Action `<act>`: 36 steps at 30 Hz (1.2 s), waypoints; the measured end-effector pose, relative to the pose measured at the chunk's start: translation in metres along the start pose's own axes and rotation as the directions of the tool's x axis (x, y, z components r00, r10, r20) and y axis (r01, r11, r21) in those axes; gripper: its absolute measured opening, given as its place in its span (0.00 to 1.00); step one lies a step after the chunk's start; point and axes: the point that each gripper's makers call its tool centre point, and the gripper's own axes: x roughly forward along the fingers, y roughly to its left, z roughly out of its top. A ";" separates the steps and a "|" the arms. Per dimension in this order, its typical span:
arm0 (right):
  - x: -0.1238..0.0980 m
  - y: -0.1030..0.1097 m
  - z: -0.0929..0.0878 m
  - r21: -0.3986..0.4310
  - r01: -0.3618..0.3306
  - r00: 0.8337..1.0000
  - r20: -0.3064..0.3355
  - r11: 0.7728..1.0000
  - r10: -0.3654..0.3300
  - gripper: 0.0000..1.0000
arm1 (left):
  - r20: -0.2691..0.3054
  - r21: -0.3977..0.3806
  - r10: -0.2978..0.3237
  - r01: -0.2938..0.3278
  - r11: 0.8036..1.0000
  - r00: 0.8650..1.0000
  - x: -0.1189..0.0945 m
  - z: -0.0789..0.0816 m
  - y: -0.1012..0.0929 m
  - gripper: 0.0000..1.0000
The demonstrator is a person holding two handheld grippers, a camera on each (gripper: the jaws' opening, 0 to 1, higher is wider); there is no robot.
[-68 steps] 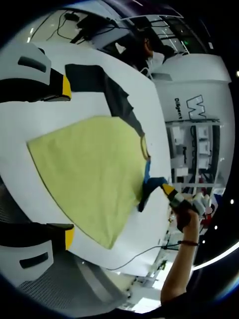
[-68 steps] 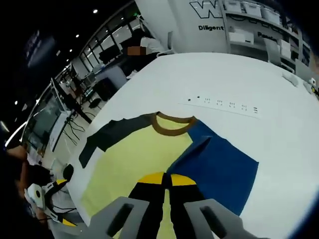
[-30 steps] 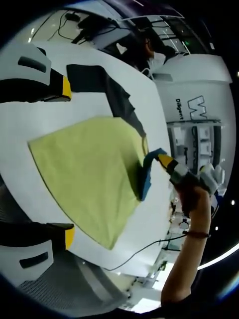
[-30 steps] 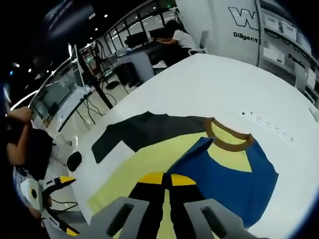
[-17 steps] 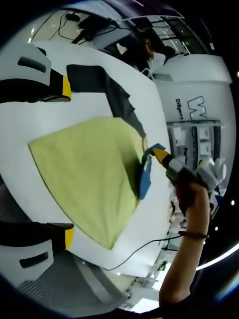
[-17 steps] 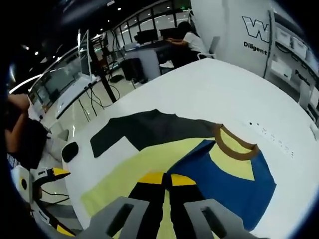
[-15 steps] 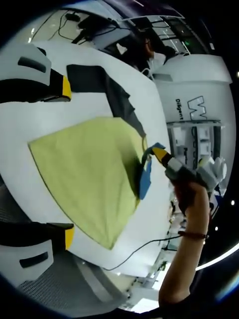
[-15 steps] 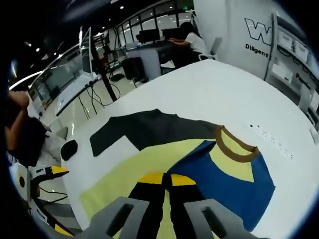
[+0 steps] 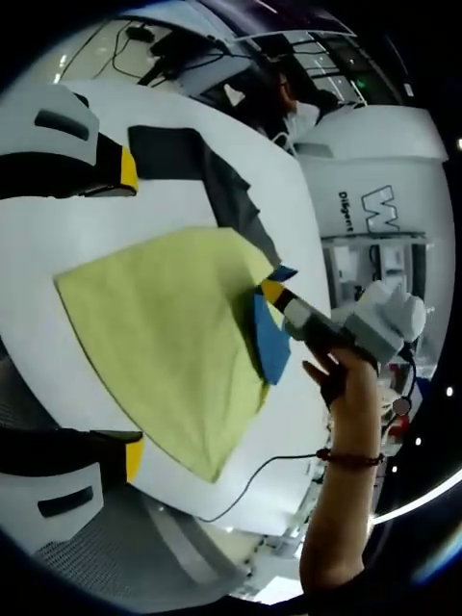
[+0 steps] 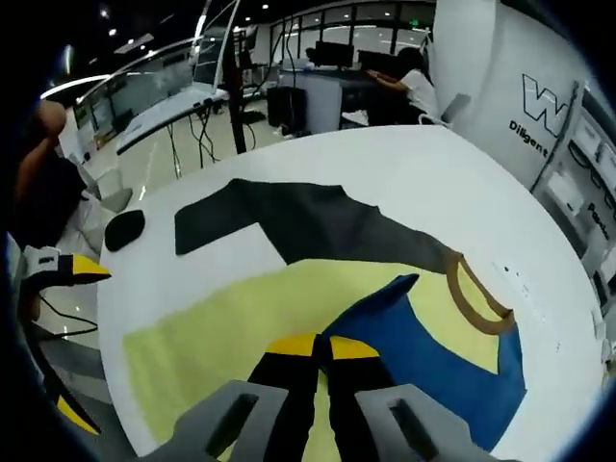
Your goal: Fold the garment on the visible template until the final outline fits inside the template.
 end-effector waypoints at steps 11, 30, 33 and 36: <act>0.017 0.001 -0.015 0.028 -0.012 1.000 0.005 1.000 0.011 0.00 | -0.003 0.005 0.004 -0.004 1.000 1.000 0.000 0.000 0.001 0.96; -0.004 -0.022 -0.012 0.154 -0.032 0.982 0.191 0.988 0.002 0.27 | -0.003 0.008 0.019 -0.019 1.000 1.000 0.000 0.000 0.003 0.98; -0.016 -0.033 -0.020 0.188 -0.021 0.978 0.209 0.982 -0.019 0.29 | -0.003 0.011 0.022 -0.022 1.000 1.000 0.000 0.000 0.003 0.98; -0.025 -0.046 -0.030 0.197 -0.003 0.976 0.215 0.980 -0.041 0.31 | 0.002 0.012 0.028 -0.028 1.000 1.000 0.000 0.001 0.004 0.98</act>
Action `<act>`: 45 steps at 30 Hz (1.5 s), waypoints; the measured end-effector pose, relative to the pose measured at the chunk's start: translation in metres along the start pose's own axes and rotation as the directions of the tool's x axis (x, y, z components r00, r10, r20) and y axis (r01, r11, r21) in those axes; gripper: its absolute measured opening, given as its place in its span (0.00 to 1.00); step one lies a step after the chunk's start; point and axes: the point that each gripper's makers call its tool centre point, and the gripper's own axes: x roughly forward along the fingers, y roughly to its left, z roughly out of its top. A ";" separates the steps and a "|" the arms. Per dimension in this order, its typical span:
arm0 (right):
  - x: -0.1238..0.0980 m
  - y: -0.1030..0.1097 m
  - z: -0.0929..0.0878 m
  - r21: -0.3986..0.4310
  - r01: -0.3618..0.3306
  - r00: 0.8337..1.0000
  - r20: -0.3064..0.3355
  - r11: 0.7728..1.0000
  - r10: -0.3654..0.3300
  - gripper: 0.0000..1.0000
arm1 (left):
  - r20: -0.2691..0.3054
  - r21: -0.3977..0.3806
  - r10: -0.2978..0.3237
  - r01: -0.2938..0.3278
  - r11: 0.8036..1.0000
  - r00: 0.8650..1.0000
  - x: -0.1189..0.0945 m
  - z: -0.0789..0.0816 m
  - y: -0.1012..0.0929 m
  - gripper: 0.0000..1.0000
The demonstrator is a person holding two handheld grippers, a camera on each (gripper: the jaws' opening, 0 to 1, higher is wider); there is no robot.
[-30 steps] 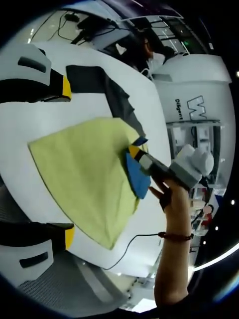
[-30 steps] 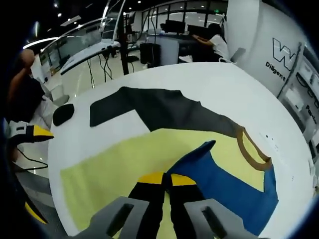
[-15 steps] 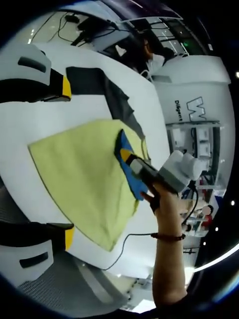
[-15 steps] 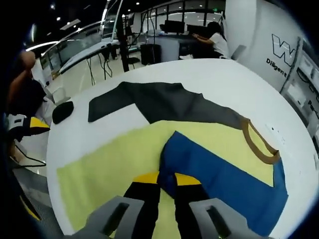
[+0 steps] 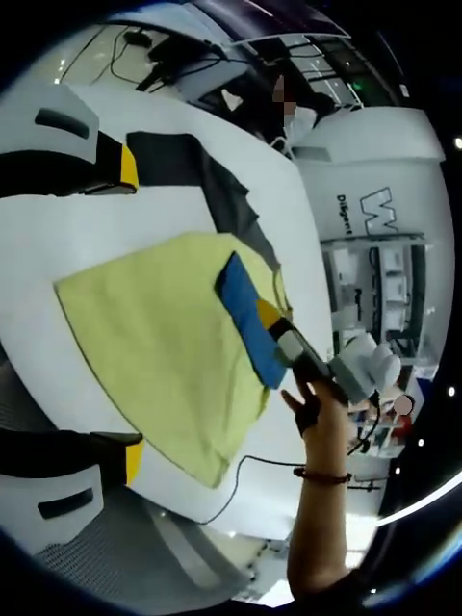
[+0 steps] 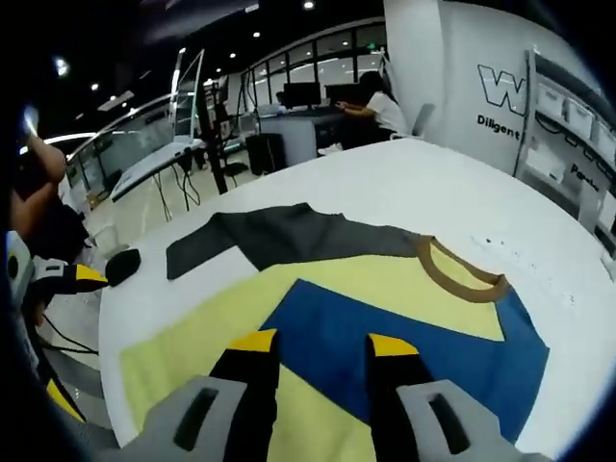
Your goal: Fold the garment on the visible template until the final outline fits inside the template.
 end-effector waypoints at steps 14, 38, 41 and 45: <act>-0.043 -0.055 -0.030 0.028 0.087 0.996 -0.002 0.996 -0.087 0.44 | 0.011 0.007 -0.004 0.004 1.000 1.000 0.001 0.003 0.000 0.99; -0.093 -0.131 -0.081 0.081 0.221 0.975 -0.036 0.972 -0.219 0.38 | -0.003 0.015 -0.009 0.009 1.000 1.000 0.001 0.001 -0.003 0.99; -0.096 -0.136 -0.088 0.093 0.230 0.973 -0.045 0.969 -0.227 0.36 | -0.003 0.013 -0.011 0.011 1.000 1.000 0.001 0.001 -0.003 0.99; -0.097 -0.144 -0.095 0.118 0.245 0.969 -0.052 0.962 -0.240 0.27 | -0.007 0.014 -0.010 0.010 1.000 1.000 0.001 0.000 -0.003 0.99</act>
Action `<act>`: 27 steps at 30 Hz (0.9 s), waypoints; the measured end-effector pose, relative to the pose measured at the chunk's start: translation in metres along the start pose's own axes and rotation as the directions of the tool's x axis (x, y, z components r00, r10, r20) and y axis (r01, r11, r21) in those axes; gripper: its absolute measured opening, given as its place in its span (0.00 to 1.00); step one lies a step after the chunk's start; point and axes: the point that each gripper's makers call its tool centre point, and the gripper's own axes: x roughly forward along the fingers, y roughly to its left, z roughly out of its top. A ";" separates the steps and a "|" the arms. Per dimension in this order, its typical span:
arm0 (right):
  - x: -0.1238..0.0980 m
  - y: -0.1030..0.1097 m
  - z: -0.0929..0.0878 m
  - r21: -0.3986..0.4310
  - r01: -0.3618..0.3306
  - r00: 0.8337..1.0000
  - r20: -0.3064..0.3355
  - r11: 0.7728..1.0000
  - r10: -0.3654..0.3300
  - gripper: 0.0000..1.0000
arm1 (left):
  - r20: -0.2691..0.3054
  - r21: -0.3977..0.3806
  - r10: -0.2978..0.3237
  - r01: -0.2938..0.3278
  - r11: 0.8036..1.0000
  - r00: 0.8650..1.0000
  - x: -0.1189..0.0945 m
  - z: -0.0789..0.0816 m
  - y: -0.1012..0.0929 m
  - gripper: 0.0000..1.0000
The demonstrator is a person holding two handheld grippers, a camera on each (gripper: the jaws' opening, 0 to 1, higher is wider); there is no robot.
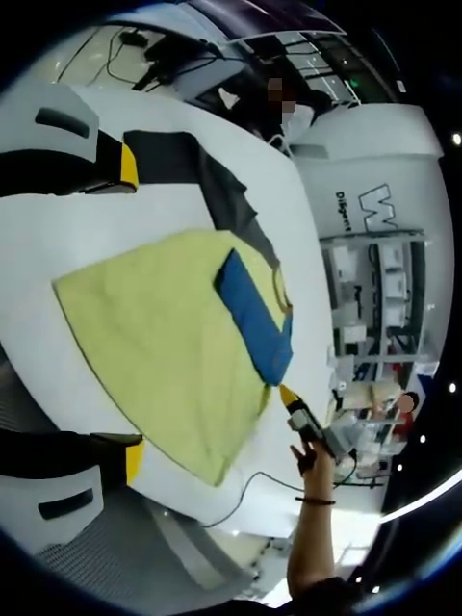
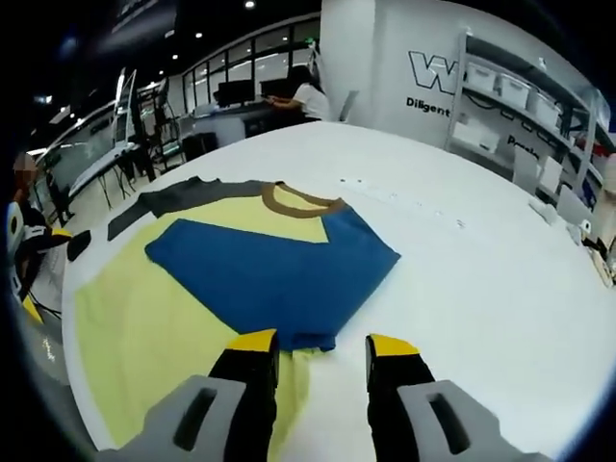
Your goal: Fold the garment on the visible template until the final outline fits inside the template.
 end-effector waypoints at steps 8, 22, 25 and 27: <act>0.009 -0.005 -0.011 0.060 -0.009 1.000 -0.005 0.998 0.009 0.17 | -0.004 -0.002 0.001 -0.001 1.000 1.000 0.000 -0.001 0.000 0.99; 0.019 0.003 -0.011 0.080 -0.045 0.999 0.001 0.996 0.045 0.02 | -0.020 -0.010 0.005 -0.005 1.000 1.000 0.000 -0.004 0.001 0.98; 0.019 0.003 -0.011 0.094 -0.043 0.999 0.004 0.995 0.043 0.05 | -0.018 -0.010 0.007 -0.007 1.000 1.000 0.000 -0.004 0.002 0.98; 0.020 0.003 -0.012 0.099 -0.044 0.999 -0.001 0.994 0.044 0.08 | -0.020 -0.009 0.007 -0.007 1.000 1.000 0.000 -0.004 0.002 0.98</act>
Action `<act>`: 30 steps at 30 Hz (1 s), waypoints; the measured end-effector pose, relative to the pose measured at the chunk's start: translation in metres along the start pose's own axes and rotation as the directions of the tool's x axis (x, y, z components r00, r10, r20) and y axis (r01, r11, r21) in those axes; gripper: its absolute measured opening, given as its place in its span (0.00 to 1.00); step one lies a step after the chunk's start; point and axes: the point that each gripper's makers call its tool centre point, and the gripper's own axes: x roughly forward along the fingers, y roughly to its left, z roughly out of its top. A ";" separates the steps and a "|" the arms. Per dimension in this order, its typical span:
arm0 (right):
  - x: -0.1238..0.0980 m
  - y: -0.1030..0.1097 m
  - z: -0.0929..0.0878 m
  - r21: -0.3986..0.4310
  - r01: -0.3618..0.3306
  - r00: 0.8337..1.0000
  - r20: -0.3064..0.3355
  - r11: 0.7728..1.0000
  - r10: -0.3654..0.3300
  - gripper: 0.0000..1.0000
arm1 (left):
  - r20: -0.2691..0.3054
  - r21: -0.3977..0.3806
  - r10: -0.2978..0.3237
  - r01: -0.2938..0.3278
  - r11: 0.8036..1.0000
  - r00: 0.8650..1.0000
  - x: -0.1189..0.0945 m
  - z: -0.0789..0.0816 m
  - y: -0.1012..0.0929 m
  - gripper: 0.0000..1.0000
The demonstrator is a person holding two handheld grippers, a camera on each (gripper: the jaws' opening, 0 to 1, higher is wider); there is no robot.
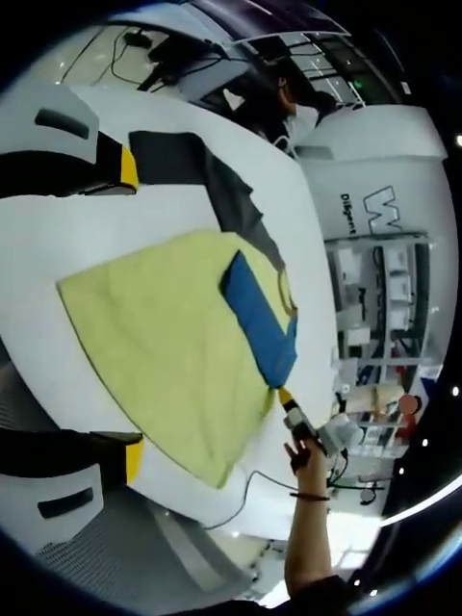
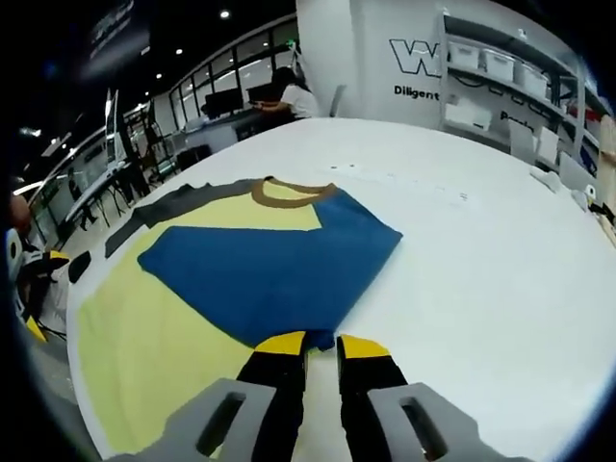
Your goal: Fold the garment on the visible template until the final outline fits inside the template.
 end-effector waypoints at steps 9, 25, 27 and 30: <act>0.004 0.003 -0.004 0.006 -0.007 1.000 -0.008 1.000 0.007 0.00 | 0.000 0.000 0.002 -0.002 1.000 1.000 0.000 0.000 0.000 0.96; -0.015 0.002 -0.011 0.075 0.031 0.999 0.007 0.997 -0.032 0.00 | 0.002 0.006 -0.001 0.001 1.000 1.000 0.000 0.000 -0.001 0.96; -0.016 0.001 -0.011 0.147 0.041 0.999 0.003 0.988 -0.042 0.00 | 0.003 0.006 0.000 0.000 1.000 1.000 0.000 0.001 -0.001 0.96; -0.021 0.002 -0.003 0.232 0.034 0.998 0.039 0.972 -0.045 0.00 | 0.006 0.004 0.003 -0.003 1.000 1.000 -0.001 0.001 0.000 0.96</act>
